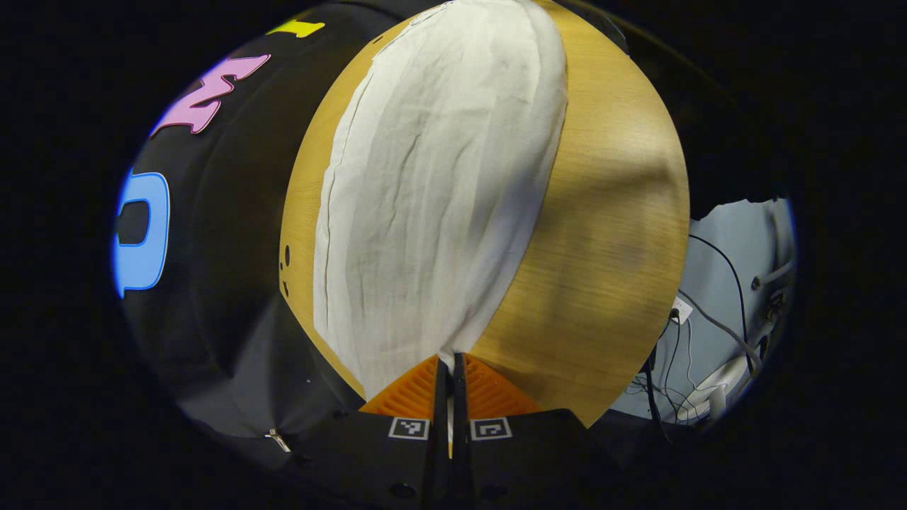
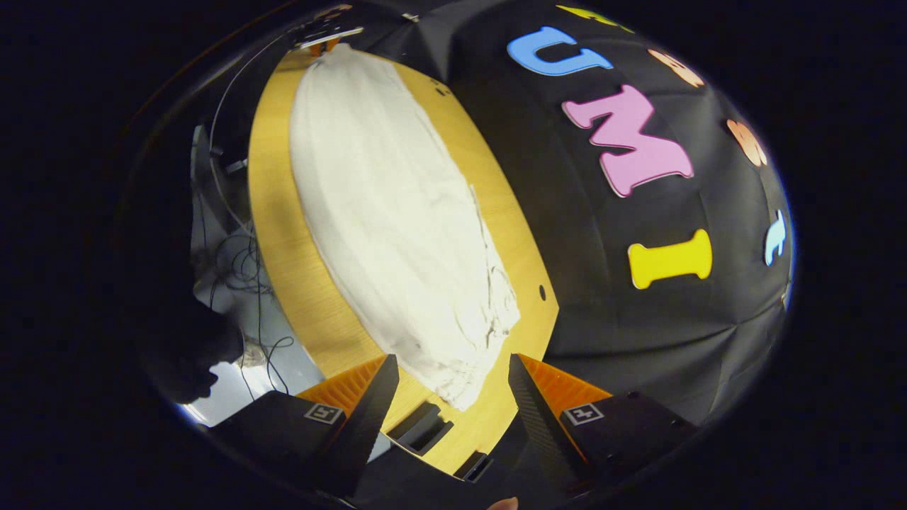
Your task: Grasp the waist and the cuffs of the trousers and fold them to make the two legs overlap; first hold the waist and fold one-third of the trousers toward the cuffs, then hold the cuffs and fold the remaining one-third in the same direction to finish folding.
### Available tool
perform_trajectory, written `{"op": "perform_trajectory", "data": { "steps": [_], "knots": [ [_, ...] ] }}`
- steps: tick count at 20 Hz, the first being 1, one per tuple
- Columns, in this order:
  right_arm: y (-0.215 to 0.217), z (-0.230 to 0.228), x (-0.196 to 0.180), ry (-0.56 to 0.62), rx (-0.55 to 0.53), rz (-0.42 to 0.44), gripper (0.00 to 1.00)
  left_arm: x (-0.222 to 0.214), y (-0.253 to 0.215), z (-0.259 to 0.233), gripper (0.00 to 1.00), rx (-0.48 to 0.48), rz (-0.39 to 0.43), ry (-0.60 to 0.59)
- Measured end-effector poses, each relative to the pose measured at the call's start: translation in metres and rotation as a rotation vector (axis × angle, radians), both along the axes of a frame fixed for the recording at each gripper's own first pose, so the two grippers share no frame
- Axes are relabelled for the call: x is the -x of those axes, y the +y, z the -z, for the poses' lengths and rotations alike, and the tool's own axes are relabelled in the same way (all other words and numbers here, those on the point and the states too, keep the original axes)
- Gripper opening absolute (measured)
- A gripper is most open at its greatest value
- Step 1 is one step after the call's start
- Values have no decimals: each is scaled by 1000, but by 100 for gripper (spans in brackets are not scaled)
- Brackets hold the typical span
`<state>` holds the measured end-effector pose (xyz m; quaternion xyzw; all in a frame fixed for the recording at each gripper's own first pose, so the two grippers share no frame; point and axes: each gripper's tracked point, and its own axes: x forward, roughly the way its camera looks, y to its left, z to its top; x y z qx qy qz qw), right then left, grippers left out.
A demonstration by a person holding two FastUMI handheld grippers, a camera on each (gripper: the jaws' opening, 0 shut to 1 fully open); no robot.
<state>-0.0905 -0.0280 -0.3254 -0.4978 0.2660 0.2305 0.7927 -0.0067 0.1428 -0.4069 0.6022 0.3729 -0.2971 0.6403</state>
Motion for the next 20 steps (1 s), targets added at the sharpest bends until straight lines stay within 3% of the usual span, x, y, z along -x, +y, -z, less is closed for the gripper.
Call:
{"op": "perform_trajectory", "data": {
  "steps": [8, 15, 16, 18, 20],
  "knots": [
    [-21, 58, -13, 98, 114, -82, 96, 0, -1, 2, 7, -40, -5, -6],
    [-16, 66, -48, 79, 170, -187, 89, 1, -1, 3, 7, -52, -5, 3],
    [-15, 68, -55, 75, 172, -200, 92, 1, -1, 3, 7, -55, -3, 3],
    [-15, 75, -64, 88, 174, -205, 87, -1, 0, 3, 7, -60, -1, -3],
    [-11, 86, -70, 123, 166, -199, 63, -4, -1, 3, 7, -67, -5, -11]
  ]
}}
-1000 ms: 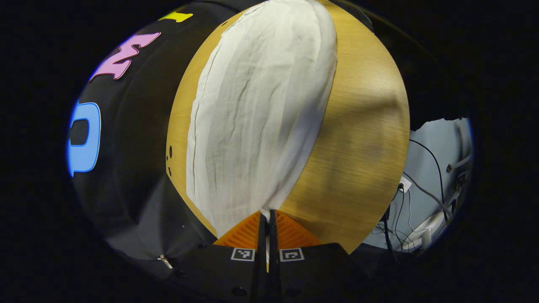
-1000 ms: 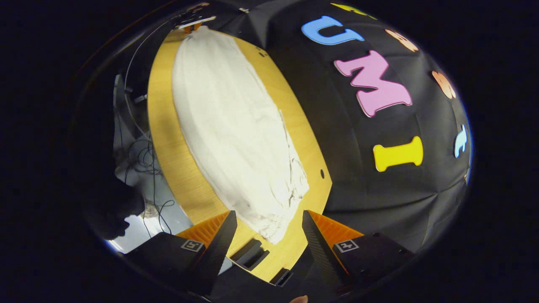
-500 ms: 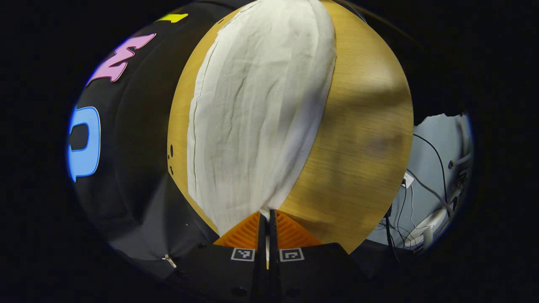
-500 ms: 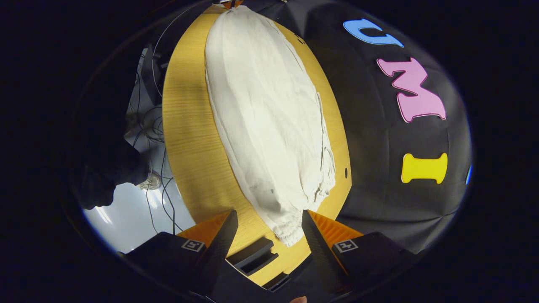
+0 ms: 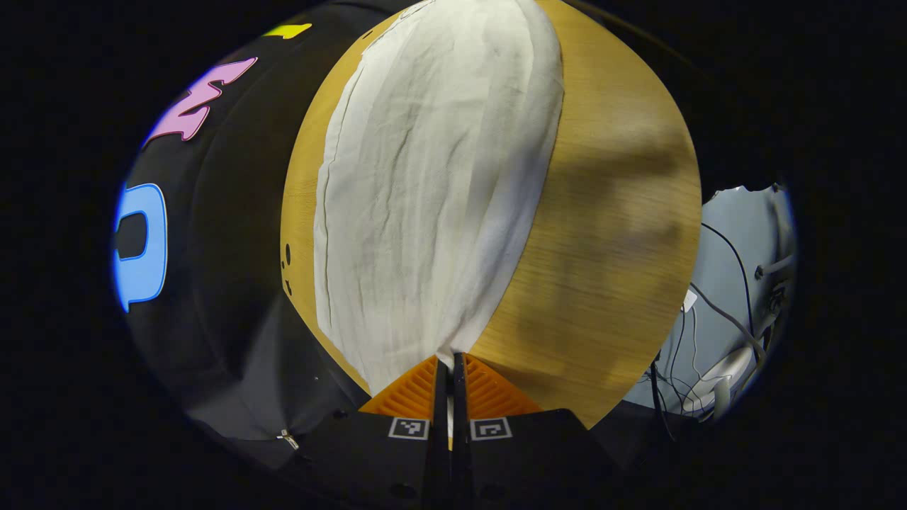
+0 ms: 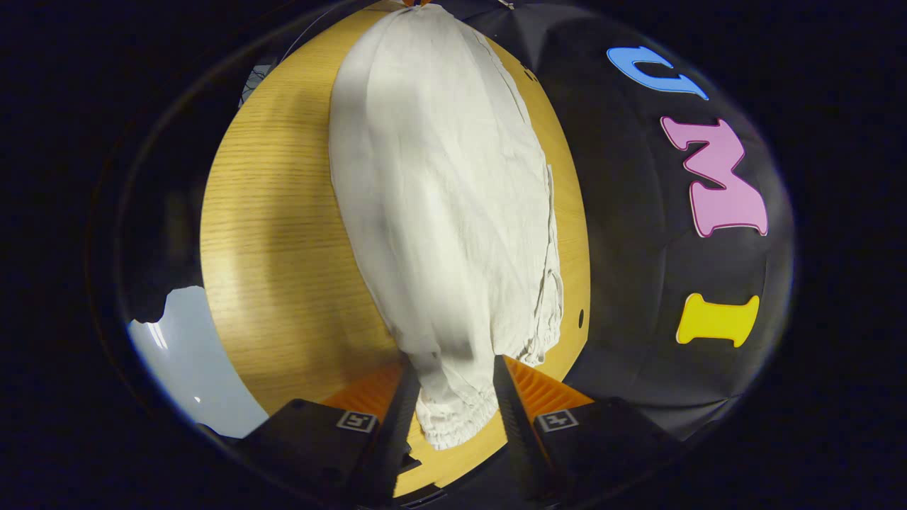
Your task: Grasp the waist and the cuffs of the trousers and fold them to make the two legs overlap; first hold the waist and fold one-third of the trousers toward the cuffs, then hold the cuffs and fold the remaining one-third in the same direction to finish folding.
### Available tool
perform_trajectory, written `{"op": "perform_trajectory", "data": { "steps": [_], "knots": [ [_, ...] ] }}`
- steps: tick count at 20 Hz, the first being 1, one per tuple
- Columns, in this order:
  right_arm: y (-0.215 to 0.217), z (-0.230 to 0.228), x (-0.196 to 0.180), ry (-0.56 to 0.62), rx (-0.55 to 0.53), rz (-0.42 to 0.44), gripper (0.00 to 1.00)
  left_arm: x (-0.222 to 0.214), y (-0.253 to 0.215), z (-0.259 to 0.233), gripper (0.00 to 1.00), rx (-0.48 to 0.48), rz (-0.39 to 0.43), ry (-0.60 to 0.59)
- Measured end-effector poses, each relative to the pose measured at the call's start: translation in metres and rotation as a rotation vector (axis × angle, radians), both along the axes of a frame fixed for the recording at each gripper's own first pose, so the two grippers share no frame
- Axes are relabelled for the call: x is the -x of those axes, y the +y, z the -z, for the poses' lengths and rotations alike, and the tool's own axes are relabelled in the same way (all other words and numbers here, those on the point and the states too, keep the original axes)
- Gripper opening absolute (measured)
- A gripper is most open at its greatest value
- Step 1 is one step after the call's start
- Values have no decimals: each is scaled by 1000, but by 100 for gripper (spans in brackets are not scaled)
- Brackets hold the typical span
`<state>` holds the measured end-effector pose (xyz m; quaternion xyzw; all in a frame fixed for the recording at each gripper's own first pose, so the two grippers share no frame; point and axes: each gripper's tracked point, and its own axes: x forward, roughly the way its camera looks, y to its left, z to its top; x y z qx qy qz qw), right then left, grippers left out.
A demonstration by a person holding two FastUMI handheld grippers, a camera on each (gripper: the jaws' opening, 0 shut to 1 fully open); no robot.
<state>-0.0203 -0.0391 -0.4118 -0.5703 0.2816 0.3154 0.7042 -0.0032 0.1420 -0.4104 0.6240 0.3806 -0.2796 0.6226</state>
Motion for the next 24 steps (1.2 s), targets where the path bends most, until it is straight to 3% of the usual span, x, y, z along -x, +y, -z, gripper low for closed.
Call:
{"op": "perform_trajectory", "data": {
  "steps": [1, 3, 8, 14, 19, 24],
  "knots": [
    [0, 7, 5, 42, 6, 6, 53, -1, 1, 0, 7, -6, -2, -4],
    [1, 10, 4, 55, 32, -5, 7, -4, 1, 0, 7, -17, 3, -17],
    [1, -2, 12, 78, -5, 19, 5, 0, 0, 1, 6, 13, 13, -17],
    [5, -37, 10, -9, -70, 92, 5, 12, 4, 0, 6, 150, -141, 31],
    [10, -74, -12, -79, -147, 199, 5, 6, -19, -13, 5, 307, -213, -53],
    [15, -113, -43, -147, -243, 297, 5, -42, -24, -50, 5, 384, -273, -119]
  ]
}}
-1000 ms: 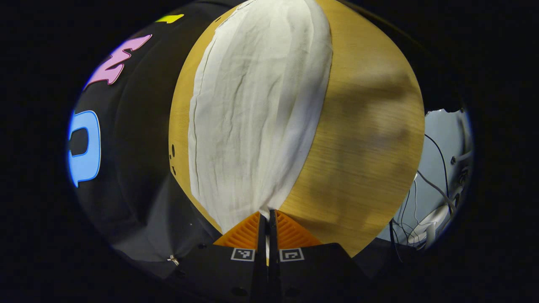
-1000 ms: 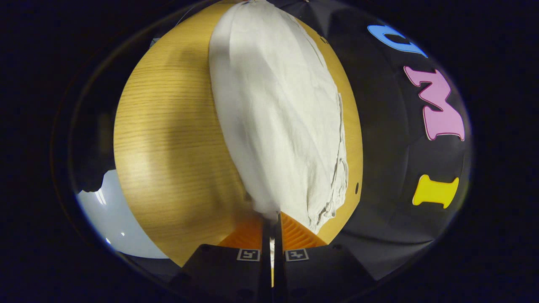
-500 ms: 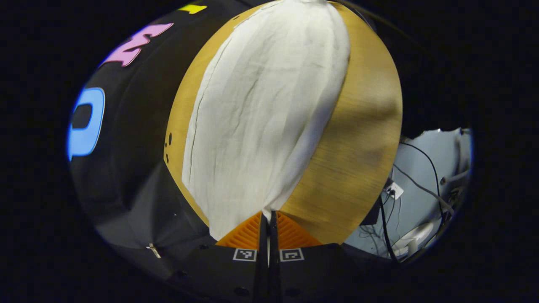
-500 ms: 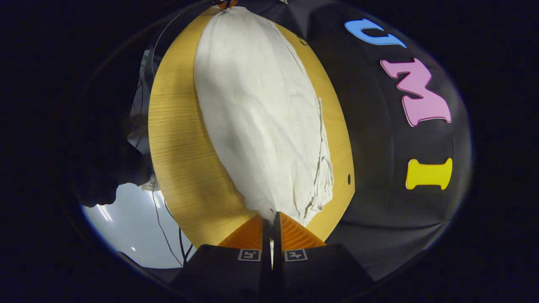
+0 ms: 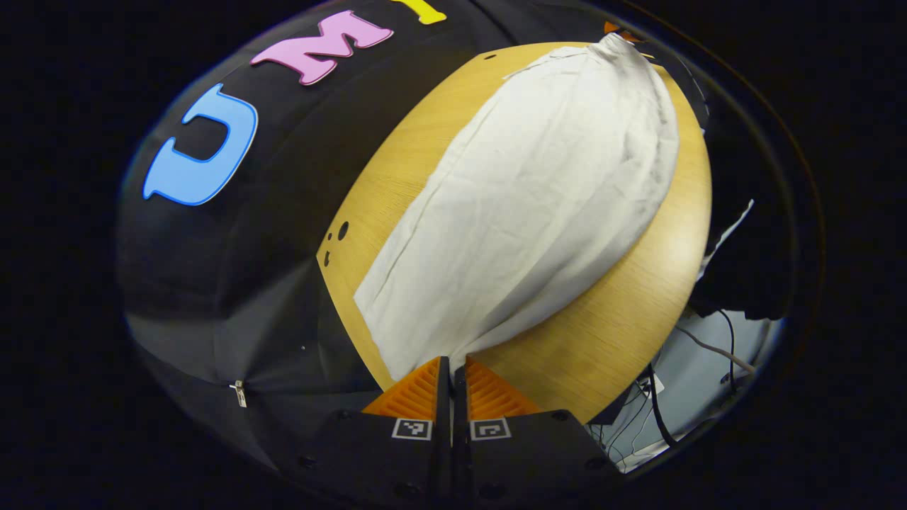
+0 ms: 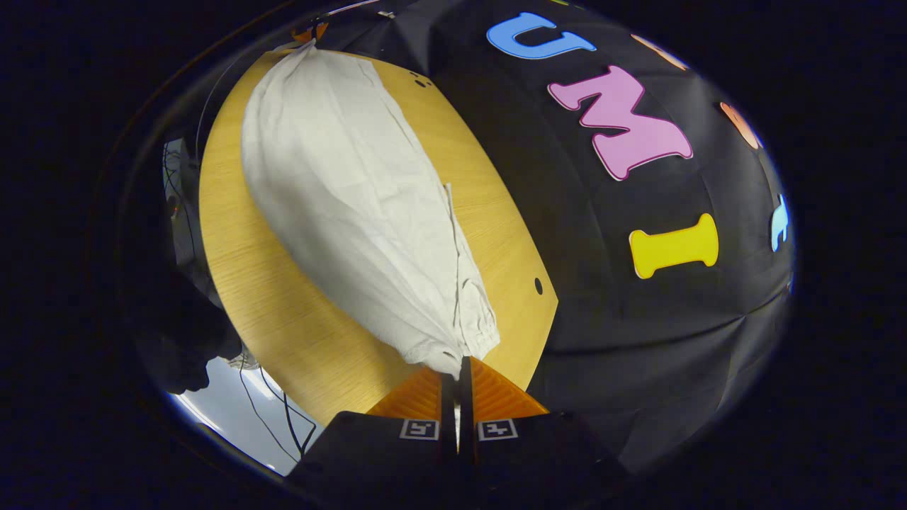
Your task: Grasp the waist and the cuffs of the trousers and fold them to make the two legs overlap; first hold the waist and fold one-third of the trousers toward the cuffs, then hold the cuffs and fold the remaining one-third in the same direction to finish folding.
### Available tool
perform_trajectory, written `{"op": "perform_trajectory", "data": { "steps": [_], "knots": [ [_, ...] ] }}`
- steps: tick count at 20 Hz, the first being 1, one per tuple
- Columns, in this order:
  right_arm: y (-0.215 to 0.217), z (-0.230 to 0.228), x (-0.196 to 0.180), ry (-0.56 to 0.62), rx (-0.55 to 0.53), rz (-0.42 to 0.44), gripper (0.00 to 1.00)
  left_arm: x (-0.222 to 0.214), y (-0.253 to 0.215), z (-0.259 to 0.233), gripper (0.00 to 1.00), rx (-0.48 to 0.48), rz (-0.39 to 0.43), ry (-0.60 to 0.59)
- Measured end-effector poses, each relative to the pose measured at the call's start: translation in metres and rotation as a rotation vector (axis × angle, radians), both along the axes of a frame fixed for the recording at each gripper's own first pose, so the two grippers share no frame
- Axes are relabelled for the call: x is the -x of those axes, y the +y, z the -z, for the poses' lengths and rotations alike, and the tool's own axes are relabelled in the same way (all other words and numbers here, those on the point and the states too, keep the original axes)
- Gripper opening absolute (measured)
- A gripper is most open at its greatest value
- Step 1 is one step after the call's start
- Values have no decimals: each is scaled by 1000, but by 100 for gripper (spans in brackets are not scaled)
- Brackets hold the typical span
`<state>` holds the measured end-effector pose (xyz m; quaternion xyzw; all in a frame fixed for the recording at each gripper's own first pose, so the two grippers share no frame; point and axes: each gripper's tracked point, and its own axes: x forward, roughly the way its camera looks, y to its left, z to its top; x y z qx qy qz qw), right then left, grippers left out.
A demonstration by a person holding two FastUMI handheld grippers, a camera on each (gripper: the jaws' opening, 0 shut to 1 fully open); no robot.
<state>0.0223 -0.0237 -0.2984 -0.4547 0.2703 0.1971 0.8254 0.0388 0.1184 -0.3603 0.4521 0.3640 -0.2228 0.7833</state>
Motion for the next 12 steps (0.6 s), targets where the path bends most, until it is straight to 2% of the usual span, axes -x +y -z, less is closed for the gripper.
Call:
{"op": "perform_trajectory", "data": {
  "steps": [4, 8, 12],
  "knots": [
    [-3, -12, -49, -31, -26, 46, 5, -48, -1, -19, 5, 69, -95, -17],
    [-6, -6, -103, -27, -84, 99, 5, -100, 5, -26, 5, 52, -169, -29],
    [-2, 23, -151, 29, -134, 124, 5, -139, -1, -3, 5, 21, -221, 22]
  ]
}}
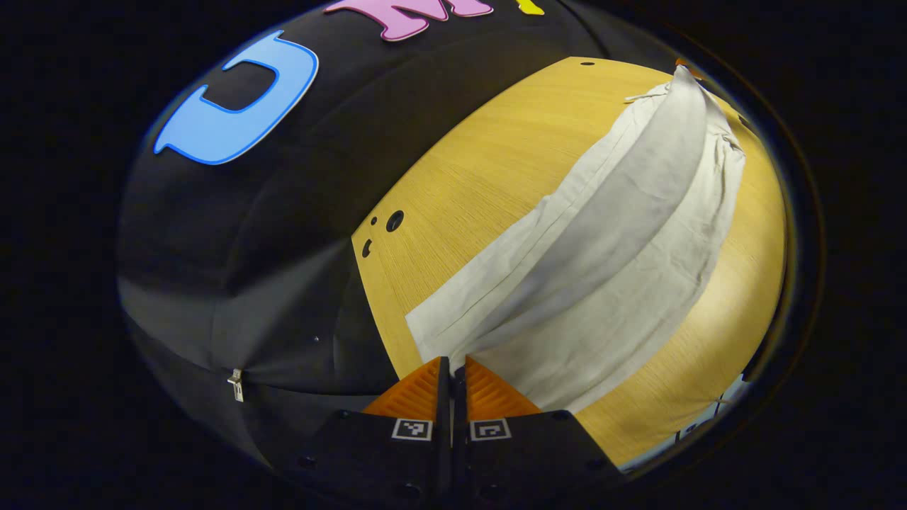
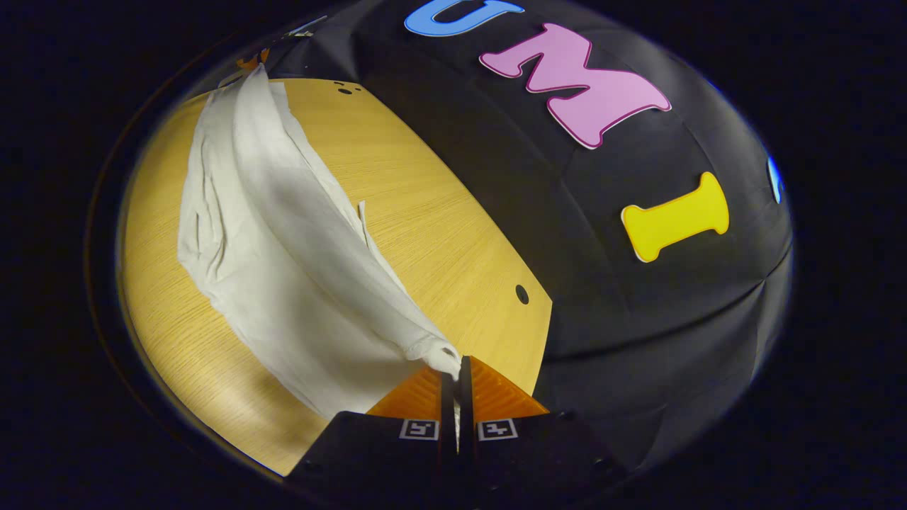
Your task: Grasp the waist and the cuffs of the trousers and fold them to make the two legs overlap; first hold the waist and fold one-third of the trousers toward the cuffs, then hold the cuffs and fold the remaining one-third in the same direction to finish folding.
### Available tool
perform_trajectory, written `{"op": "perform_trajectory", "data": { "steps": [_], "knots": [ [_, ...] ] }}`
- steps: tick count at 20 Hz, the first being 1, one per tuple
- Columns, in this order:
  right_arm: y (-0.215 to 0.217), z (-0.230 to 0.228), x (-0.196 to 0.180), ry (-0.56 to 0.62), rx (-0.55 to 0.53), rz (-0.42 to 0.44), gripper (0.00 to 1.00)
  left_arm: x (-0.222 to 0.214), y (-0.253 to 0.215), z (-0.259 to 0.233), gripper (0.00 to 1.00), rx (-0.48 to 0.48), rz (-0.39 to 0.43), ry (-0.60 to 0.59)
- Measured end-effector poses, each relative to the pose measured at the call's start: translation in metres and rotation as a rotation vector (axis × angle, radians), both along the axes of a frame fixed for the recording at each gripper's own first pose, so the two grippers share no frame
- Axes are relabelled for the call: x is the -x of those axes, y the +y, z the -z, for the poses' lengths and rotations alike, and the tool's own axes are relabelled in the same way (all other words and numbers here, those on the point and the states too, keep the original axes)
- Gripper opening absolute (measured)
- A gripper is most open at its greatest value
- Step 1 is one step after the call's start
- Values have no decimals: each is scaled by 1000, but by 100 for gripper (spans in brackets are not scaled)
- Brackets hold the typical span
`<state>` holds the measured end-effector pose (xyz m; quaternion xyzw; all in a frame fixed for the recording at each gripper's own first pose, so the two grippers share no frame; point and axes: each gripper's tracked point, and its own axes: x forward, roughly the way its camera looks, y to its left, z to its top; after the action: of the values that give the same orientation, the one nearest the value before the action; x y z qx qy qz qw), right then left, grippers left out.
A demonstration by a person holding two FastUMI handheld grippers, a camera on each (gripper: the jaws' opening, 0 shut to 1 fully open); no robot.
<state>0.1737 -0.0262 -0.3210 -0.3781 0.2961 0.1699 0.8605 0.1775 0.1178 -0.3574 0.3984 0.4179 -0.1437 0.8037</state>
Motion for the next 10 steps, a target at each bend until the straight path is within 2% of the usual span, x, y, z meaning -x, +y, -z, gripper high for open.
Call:
{"op": "perform_trajectory", "data": {
  "steps": [4, 10],
  "knots": [
    [3, 39, -28, 81, -9, -16, 5, -28, -8, 33, 5, -55, 2, 76],
    [6, 89, -39, 209, -28, -28, 5, -45, -11, 70, 5, -108, 27, 166]
  ]
}}
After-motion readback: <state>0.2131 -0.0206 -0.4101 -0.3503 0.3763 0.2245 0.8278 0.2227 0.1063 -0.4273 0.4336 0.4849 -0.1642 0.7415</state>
